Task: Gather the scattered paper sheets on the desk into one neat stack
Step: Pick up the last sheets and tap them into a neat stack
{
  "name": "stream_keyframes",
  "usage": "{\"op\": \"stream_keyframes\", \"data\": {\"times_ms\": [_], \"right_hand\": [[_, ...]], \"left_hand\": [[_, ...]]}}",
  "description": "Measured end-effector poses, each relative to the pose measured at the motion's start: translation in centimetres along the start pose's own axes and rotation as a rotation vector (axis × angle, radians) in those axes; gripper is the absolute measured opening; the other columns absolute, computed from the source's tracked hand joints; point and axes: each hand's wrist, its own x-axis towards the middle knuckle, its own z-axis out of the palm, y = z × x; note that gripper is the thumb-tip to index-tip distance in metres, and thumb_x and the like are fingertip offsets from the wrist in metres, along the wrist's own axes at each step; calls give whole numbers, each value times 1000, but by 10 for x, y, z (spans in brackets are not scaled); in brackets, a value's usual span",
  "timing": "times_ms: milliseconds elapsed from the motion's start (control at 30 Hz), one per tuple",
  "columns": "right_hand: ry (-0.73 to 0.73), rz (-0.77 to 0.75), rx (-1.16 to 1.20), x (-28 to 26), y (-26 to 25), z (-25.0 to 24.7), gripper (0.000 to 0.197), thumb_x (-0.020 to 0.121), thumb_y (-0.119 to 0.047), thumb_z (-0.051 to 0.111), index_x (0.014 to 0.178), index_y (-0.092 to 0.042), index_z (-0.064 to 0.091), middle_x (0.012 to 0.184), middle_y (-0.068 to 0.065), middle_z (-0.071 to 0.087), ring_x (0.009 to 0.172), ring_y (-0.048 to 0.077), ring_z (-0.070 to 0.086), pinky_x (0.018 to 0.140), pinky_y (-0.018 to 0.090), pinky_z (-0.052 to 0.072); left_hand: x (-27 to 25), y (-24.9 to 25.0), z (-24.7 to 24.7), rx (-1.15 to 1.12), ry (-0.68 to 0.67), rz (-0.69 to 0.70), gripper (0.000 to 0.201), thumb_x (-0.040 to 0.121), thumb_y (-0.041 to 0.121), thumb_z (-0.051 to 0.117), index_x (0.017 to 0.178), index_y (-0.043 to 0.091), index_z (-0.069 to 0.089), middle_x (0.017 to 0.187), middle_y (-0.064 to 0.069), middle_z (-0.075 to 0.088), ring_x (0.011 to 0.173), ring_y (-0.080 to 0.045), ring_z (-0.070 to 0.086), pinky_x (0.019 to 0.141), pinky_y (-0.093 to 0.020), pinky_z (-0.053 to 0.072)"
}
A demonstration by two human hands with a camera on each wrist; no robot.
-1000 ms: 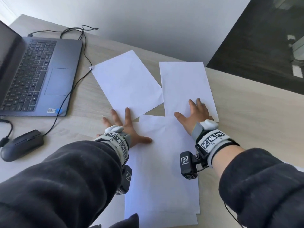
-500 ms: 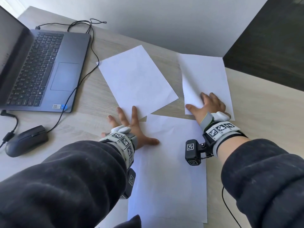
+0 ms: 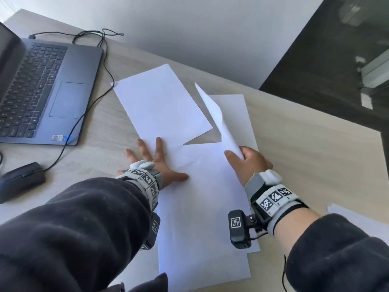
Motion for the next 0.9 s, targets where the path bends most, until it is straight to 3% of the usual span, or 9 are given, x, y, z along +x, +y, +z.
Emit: {"op": "stream_keyframes", "data": {"times_ms": [100, 167, 233, 300, 433, 633, 800, 900], "right_hand": [[-85, -46, -17, -26, 10, 8, 46, 79, -71, 42, 80, -28, 58, 72, -9, 63, 74, 18, 56, 83, 37, 46], [-152, -116, -104, -41, 19, 16, 53, 75, -80, 39, 90, -33, 60, 99, -19, 65, 98, 15, 57, 93, 42, 40], [-202, -170, -188, -51, 28, 28, 67, 68, -87, 35, 113, -43, 59, 135, -28, 47, 131, 7, 39, 105, 43, 32], [-213, -189, -220, -56, 32, 35, 72, 69, -87, 37, 125, -44, 53, 148, -27, 33, 139, 6, 26, 109, 42, 30], [-211, -226, -352, -66, 38, 40, 69, 77, -76, 44, 138, -45, 38, 157, -22, 18, 144, 12, 18, 108, 43, 30], [-254, -264, -419, -71, 45, 41, 79, 75, -71, 51, 145, -43, 27, 161, -16, 7, 147, 16, 12, 113, 44, 27], [-325, -269, -435, -69, 45, 34, 79, 77, -63, 55, 146, -40, 24, 162, -16, 1, 149, 15, 5, 115, 41, 25], [-347, -269, -429, -71, 48, 34, 78, 78, -57, 57, 147, -39, 24, 162, -16, -1, 150, 13, 3, 115, 40, 26]], "left_hand": [[-1, -1, 0, 5, 4, 3, 143, 33, 102, 49, 137, 58, -38, 154, 7, -49, 147, -43, -34, 115, -72, 13], [-3, 0, 2, 14, 16, 8, 143, 33, 103, 47, 139, 57, -37, 155, 6, -47, 147, -44, -33, 115, -72, 13], [-4, 0, 3, 29, 38, 9, 142, 33, 104, 43, 141, 55, -34, 157, 5, -45, 148, -44, -31, 116, -72, 14], [-3, -1, 4, 25, 72, 17, 141, 31, 104, 40, 143, 55, -31, 159, 5, -43, 149, -44, -29, 116, -72, 14], [-6, 0, 8, -1, 126, 38, 138, 32, 102, 41, 147, 54, -20, 162, 6, -37, 151, -41, -25, 114, -73, 16], [-19, -11, 11, 17, 180, 97, 106, 59, 90, 55, 146, 48, 11, 166, 10, -26, 155, -33, -19, 110, -73, 20], [-24, -36, 33, 53, 226, 248, 96, 70, 84, 58, 147, 40, 23, 167, 7, -24, 154, -29, -23, 120, -68, 3], [-29, -49, 48, 14, 281, 292, 92, 72, 79, 63, 147, 37, 30, 169, 7, -19, 155, -25, -22, 121, -64, 0]]}}
